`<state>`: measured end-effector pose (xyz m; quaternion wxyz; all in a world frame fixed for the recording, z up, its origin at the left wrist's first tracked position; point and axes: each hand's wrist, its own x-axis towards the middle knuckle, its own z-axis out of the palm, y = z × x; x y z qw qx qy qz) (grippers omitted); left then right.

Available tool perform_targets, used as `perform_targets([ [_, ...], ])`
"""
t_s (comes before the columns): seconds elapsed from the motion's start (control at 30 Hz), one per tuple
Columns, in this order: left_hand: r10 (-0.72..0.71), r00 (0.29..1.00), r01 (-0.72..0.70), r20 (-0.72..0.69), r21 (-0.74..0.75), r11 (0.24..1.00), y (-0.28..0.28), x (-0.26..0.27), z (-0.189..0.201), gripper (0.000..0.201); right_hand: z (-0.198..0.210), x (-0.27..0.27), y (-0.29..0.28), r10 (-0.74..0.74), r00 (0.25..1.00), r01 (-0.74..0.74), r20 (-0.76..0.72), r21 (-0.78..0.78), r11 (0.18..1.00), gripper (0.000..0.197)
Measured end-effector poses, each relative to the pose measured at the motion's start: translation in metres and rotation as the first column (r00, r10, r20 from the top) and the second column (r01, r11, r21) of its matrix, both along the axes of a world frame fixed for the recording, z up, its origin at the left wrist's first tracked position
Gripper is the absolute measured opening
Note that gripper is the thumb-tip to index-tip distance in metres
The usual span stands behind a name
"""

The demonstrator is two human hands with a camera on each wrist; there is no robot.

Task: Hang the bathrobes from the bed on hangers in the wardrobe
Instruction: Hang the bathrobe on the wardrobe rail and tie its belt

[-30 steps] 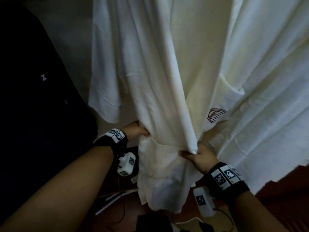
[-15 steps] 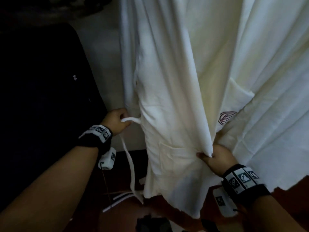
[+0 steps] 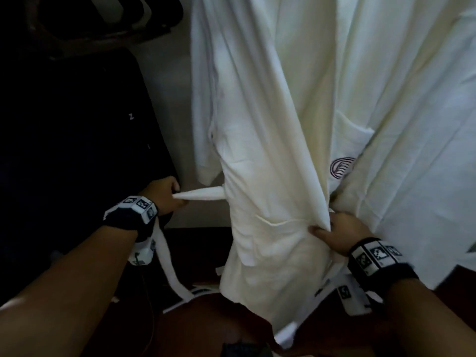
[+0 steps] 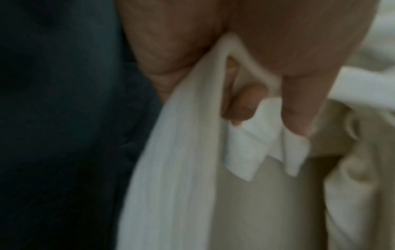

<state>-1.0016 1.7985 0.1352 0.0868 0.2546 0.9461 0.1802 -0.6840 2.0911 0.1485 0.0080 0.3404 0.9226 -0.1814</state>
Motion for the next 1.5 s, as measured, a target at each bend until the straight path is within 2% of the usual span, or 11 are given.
perform_targets([
  [0.13,0.065,0.996,-0.065,0.064,-0.003,0.998,-0.022,0.024,0.017,0.044,0.003,0.029,0.015,-0.139,0.971,0.065,-0.195,-0.344,0.937,0.047],
  [0.17,0.071,0.994,-0.076,0.087,0.059,0.995,-0.025,0.032,0.023,0.048,0.006,0.038,0.017,-0.252,0.924,0.062,-0.288,-0.537,0.841,0.053],
  [0.27,0.005,0.973,-0.100,0.230,0.403,0.910,-0.034,0.062,0.038,0.052,0.020,0.066,0.020,-0.579,0.757,-0.149,-0.302,-0.943,0.297,0.063],
  [0.33,-0.092,0.955,-0.096,0.282,0.586,0.805,-0.046,0.082,0.046,0.044,0.033,0.086,0.012,-0.659,0.685,-0.237,-0.311,-0.950,0.202,0.059],
  [0.43,-0.211,0.966,0.095,0.152,0.547,0.832,-0.063,0.112,0.051,0.027,0.048,0.115,-0.014,-0.606,0.649,-0.312,-0.460,-0.888,0.339,0.013],
  [0.67,-0.314,0.935,0.229,0.162,0.399,0.888,-0.089,0.170,0.034,0.040,0.046,0.151,-0.081,-0.238,0.843,-0.381,-0.482,-0.848,0.368,0.038],
  [0.77,-0.131,0.991,0.127,0.025,0.117,0.985,-0.098,0.173,0.026,0.040,0.039,0.155,-0.101,-0.185,0.867,-0.340,-0.463,-0.821,0.459,0.033],
  [0.9,-0.007,1.000,0.002,-0.025,-0.222,0.975,-0.125,0.158,0.008,0.048,0.033,0.158,-0.111,-0.116,0.854,-0.368,-0.508,-0.745,0.556,0.036],
  [1.03,-0.046,0.987,0.020,-0.154,-0.165,0.986,-0.132,0.146,0.009,0.037,0.030,0.153,-0.118,-0.044,0.842,-0.395,-0.538,-0.669,0.630,0.040],
  [1.2,-0.371,0.881,0.394,-0.294,0.020,0.919,-0.125,0.140,0.015,0.039,0.042,0.123,-0.152,0.063,0.849,-0.427,-0.524,-0.610,0.667,0.027],
  [1.5,-0.530,0.847,0.530,0.046,0.009,0.848,-0.095,0.149,0.030,0.021,0.015,0.040,-0.225,0.530,0.795,-0.585,-0.296,-0.139,0.799,0.011],
])
